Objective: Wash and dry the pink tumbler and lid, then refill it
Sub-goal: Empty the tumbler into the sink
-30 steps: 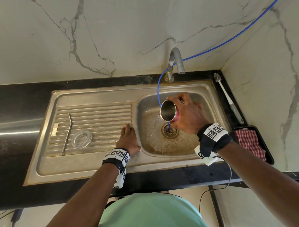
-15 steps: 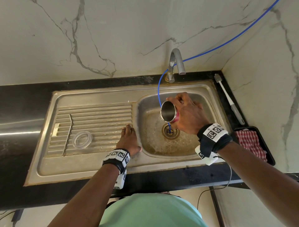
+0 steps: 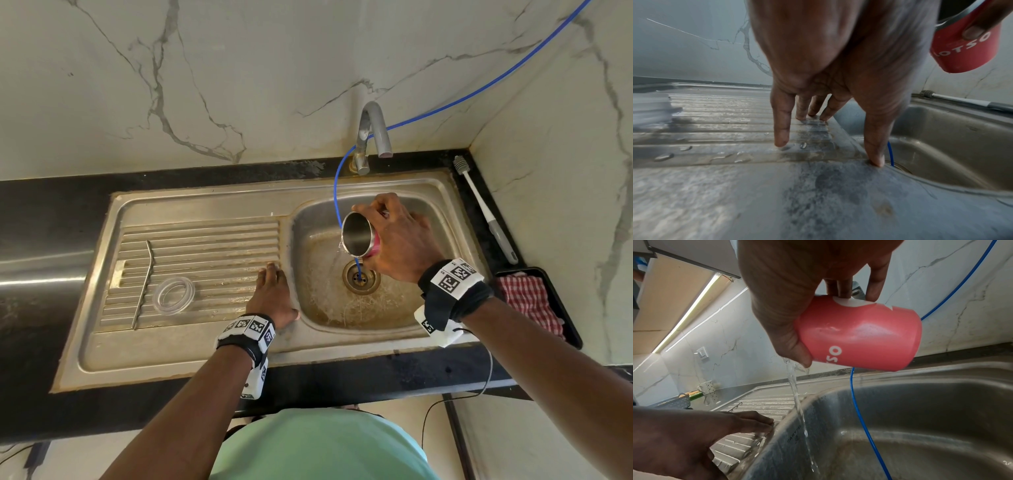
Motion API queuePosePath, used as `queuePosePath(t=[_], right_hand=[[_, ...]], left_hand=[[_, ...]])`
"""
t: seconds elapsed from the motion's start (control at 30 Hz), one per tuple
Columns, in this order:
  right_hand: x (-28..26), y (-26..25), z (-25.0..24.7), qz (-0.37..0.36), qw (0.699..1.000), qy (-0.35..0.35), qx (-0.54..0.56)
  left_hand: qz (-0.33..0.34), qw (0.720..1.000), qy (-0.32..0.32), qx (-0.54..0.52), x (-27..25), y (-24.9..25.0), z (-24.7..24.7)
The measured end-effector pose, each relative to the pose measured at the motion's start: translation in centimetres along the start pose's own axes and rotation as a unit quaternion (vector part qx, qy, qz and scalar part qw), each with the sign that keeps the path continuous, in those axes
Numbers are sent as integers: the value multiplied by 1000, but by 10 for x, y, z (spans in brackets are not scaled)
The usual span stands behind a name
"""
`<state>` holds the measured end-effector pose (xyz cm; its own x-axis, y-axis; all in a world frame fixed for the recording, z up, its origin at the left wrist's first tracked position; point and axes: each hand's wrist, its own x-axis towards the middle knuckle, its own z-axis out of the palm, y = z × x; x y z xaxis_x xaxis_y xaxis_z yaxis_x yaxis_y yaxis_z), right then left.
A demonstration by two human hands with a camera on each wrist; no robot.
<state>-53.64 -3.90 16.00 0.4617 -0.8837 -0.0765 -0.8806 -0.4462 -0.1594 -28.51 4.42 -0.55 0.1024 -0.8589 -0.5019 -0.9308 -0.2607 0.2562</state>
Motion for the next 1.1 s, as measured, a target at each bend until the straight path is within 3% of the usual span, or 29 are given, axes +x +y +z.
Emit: queuePosePath(t=[1.1], right_hand=[[2,4,-3,-24,998,15,-51]], left_hand=[[2,1000,-8,3,-2,1,-3]])
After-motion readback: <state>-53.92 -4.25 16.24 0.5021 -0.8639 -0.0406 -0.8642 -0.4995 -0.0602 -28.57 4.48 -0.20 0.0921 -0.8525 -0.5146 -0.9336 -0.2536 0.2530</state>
